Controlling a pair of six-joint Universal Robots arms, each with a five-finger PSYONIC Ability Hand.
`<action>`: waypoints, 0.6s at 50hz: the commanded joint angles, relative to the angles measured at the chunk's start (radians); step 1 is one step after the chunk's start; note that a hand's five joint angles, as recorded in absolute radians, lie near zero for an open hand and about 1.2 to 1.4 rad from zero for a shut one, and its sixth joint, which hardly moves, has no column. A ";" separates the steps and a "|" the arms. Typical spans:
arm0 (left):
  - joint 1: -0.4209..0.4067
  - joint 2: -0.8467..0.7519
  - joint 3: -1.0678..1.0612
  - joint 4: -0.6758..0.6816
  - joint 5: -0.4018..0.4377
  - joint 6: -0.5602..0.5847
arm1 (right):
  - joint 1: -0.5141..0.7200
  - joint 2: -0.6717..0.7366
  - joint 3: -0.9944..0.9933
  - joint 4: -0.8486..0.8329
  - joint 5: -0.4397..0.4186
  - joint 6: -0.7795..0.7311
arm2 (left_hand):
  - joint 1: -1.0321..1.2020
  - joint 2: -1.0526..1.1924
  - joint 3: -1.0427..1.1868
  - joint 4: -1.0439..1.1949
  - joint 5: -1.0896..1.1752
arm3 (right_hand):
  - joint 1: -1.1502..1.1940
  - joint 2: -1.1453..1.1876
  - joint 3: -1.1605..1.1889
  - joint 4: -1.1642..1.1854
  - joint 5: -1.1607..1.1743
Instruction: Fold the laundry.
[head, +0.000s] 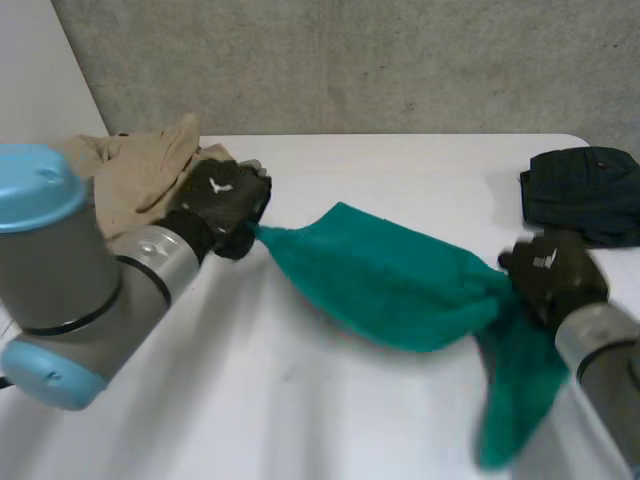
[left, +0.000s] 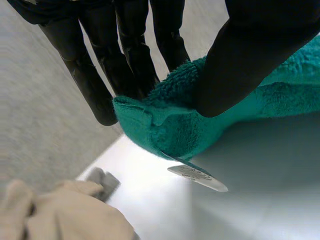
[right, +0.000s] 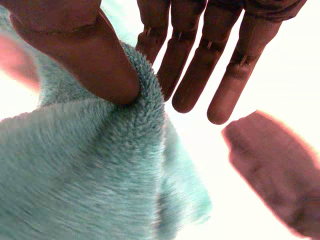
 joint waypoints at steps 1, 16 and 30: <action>0.003 0.240 -0.140 -0.001 0.003 -0.047 | 0.009 -0.058 -0.235 0.052 -0.009 -0.225 | 0.251 0.201 0.207 0.201 0.256 | 0.286 0.222 0.212 0.201 0.222; 0.070 0.309 -0.332 0.001 -0.002 -0.038 | 0.090 0.410 -0.524 0.050 -0.382 -0.277 | 0.251 0.201 0.207 0.201 0.256 | 0.286 0.222 0.212 0.201 0.222; 0.155 0.308 -0.312 0.007 0.003 -0.040 | 0.083 0.236 -0.449 0.117 -0.094 0.060 | 0.251 0.201 0.207 0.201 0.256 | -0.925 -0.990 -1.000 -1.011 -0.990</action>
